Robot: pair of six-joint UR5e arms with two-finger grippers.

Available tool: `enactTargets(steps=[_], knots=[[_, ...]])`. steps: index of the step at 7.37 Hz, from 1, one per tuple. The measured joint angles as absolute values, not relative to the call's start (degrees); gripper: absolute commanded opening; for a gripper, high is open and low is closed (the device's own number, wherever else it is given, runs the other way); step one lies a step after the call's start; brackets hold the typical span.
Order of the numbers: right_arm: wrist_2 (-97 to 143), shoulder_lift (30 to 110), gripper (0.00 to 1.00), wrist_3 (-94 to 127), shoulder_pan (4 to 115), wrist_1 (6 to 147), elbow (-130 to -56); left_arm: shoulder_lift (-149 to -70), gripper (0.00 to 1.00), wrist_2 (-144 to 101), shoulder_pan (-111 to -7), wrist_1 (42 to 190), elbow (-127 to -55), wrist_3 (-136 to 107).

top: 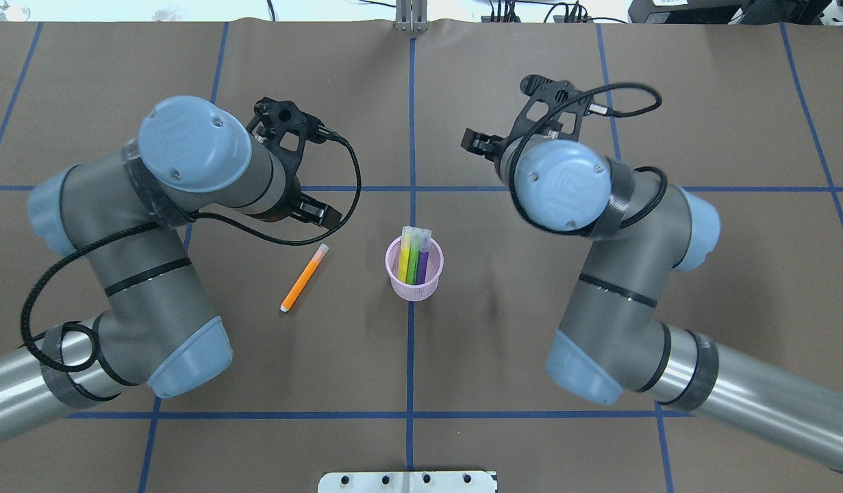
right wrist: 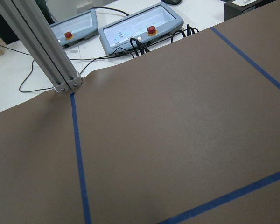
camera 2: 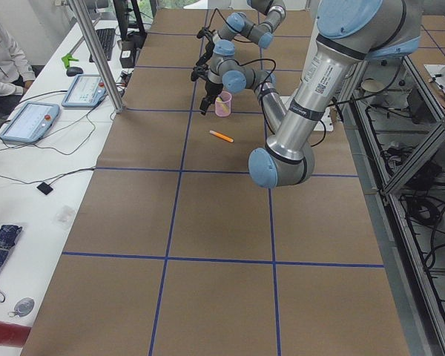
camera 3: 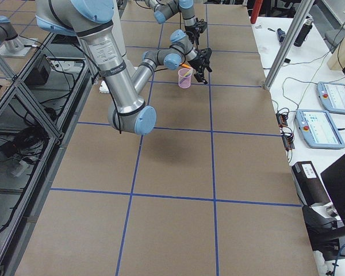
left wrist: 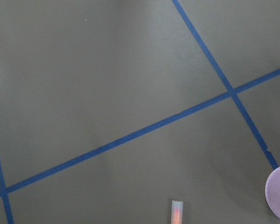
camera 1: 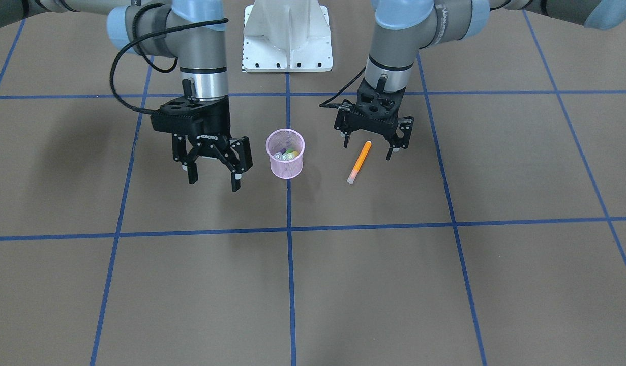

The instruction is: Collect pens into pen holder

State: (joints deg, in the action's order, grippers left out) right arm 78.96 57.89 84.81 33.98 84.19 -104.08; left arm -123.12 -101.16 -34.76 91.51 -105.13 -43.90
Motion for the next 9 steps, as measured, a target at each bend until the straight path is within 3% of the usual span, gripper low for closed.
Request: enactTargets(steps=[2,3,5,6,9], knots=[[91.39,62.09,0.99,72.97,41.27,84.04,-106.52,-123.16,1.00,-101.16,-33.70,98.22,-98.72,-44.88],[96.60,63.66,0.99,67.99,44.42,83.96,-107.26,-123.15,0.92,-101.16,-33.14,100.41,-96.49,-45.13],[105.31,66.77,0.99,58.64,50.29,83.63,-108.00,-123.11,0.65,-101.16,-31.34,102.27,-94.53,-46.10],[108.86,68.36,0.99,54.20,52.99,83.52,-108.27,-123.08,0.60,-101.16,-30.22,102.47,-94.32,-47.06],[113.56,71.47,0.99,46.51,57.43,83.41,-108.52,-122.62,0.56,-101.24,-29.23,102.64,-94.13,-47.85]])
